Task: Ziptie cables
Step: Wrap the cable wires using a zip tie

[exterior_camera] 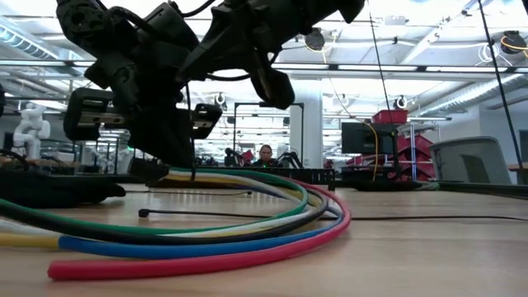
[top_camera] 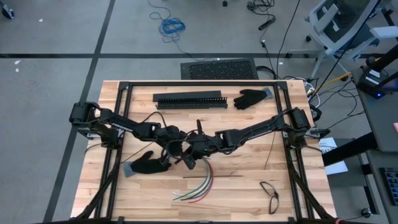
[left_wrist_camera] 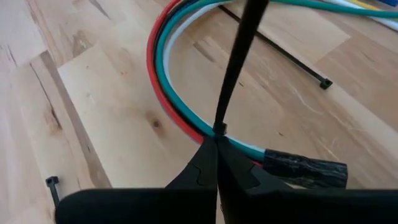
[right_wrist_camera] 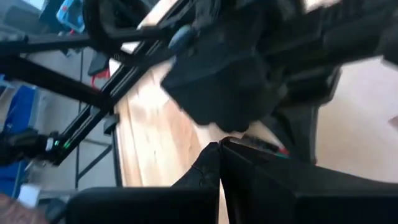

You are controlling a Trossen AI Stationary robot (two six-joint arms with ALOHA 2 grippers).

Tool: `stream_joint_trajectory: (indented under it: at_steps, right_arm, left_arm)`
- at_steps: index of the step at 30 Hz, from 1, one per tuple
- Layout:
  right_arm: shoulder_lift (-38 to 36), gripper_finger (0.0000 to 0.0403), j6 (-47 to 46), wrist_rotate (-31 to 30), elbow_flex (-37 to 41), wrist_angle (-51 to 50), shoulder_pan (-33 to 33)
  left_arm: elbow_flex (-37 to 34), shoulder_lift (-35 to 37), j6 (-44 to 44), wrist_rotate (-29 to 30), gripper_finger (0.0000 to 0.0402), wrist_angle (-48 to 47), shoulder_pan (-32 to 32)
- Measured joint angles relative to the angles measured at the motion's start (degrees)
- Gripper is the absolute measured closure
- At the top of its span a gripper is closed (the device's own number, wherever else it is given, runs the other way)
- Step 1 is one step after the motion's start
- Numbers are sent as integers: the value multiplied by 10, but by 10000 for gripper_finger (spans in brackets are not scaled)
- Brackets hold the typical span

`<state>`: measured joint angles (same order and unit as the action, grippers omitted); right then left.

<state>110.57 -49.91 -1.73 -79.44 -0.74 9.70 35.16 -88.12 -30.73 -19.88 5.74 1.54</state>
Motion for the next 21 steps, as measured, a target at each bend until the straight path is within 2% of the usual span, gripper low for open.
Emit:
stream_joint_trajectory:
  at_steps: [21]
  right_arm:
    - [-32,403,4,-99,0,12,3]
  left_arm:
    - [0,3,77,-1,401,-3,0]
